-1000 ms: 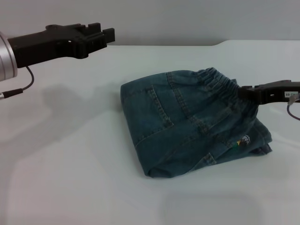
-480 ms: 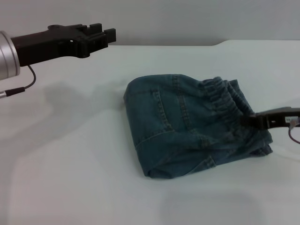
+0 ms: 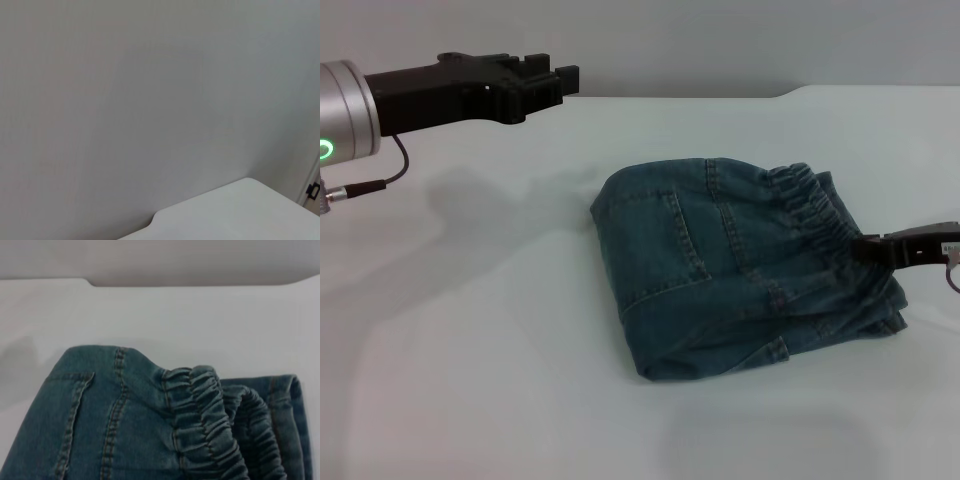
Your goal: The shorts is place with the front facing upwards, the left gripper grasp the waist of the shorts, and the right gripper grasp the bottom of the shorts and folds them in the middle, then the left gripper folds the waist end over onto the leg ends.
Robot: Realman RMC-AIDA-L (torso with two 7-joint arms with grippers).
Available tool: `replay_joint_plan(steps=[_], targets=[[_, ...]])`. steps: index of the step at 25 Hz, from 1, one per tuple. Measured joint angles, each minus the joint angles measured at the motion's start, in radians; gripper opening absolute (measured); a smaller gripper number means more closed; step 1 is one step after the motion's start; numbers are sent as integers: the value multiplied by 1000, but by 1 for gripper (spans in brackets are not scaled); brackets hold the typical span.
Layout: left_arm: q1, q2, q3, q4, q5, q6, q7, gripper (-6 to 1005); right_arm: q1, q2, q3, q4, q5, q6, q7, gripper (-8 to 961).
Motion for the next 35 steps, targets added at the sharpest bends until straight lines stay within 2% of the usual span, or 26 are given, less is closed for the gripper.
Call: replay_joint_plan(steps=[20,26,29,32,35], targets=[[-1,3,-37,0,4,20,0,417,11,-4,29,-5,1,6,-8,173],[-1,3,-48,0,5,24,0,417,3,-3,74,-68,7,-6,-9,408],[-1,3,-49,0,5,25,1,417,2,-2,105,-104,10,-15,-9,480],[0,1,-51,0,5,22,8,417,0,0,143,-150,21,-14,-47,480],[6,-3,-52,-2,-6,-4,26,417,-13,3,194,-159,113,45,-199,480]])
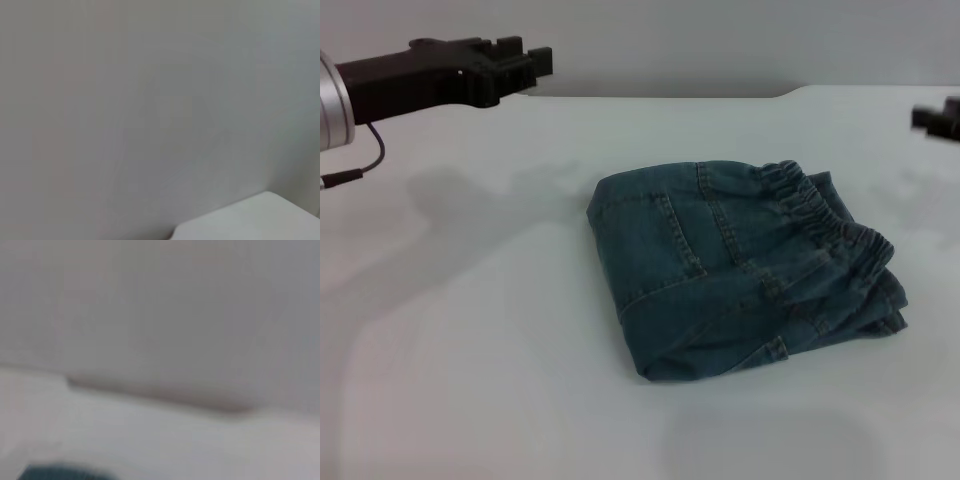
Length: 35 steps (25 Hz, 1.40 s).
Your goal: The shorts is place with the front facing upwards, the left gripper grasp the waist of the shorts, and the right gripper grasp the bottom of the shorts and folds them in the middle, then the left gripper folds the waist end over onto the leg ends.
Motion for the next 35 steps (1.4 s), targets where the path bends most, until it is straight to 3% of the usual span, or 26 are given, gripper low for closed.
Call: replay_joint_plan(steps=[5,8,10,11,12,13,17,18,19,20,21,23,29,35], targets=[[11,-3,0,-43,-66,-40,60,418,-64,1,32,110,366,167,-439,480],[20,-3,-19,-145,-190,-58,181,417,-110,2,37,270,802,171,-902,480],[26,-3,-26,-191,-251,-61,242,416,-125,1,41,400,1067,99,-1196,480],[29,-3,-27,-209,-273,-62,264,416,-125,1,45,561,1330,-43,-1475,480],[29,-3,-27,-209,-273,-62,264,416,-125,1,45,561,1330,-43,-1475,480],[40,-3,-28,-270,-363,-65,354,416,-119,1,44,656,1434,-118,-1592,480],[50,-5,-28,-308,-427,-64,416,414,-66,-1,45,958,1729,-364,-1888,480],[102,-14,13,-519,-823,-10,809,414,-54,-1,45,1006,1778,-394,-1922,480],[108,-14,24,-554,-880,9,862,414,-46,-1,45,1041,1817,-404,-1932,480],[121,-15,63,-655,-1061,97,1037,414,-40,-1,46,1067,1847,-410,-1936,480],[123,-15,69,-668,-1082,111,1059,413,-35,-1,47,1088,1876,-410,-1935,480],[129,-15,119,-784,-1250,227,1232,413,-32,-1,47,1109,1903,-411,-1934,480],[124,-19,200,-984,-1482,401,1421,411,-30,1,62,1155,1928,-413,-1925,480],[118,-21,237,-1067,-1552,434,1455,409,-16,0,64,1172,1930,-407,-1925,480]])
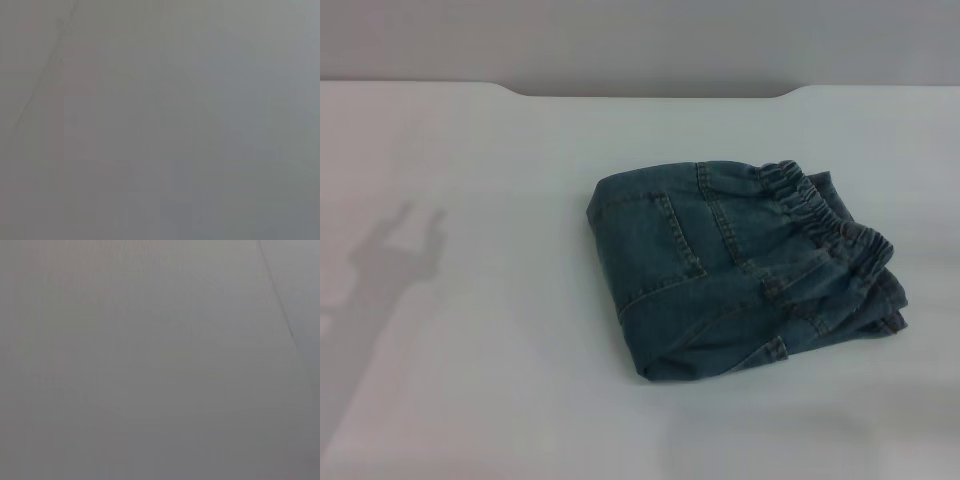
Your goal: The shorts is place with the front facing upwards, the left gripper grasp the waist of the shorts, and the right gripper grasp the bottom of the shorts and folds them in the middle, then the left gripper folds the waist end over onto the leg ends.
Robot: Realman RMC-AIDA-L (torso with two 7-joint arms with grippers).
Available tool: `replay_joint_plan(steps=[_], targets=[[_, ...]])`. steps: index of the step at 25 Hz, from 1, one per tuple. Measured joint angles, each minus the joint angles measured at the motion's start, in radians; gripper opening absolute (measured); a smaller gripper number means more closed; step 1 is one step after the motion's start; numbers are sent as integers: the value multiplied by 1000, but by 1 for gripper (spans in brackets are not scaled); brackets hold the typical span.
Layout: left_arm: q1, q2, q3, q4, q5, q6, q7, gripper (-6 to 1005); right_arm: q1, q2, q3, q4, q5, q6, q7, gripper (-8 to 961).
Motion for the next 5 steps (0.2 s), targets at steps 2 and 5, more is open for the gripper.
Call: replay_joint_plan(steps=[2,5], targets=[[-5,0,11,-13,-2,1,5,409,4,0,0,1,0,1,0,480],[-18,-1,30,-27,-11,1,5,408,7,0,0,1,1,1,1,480]])
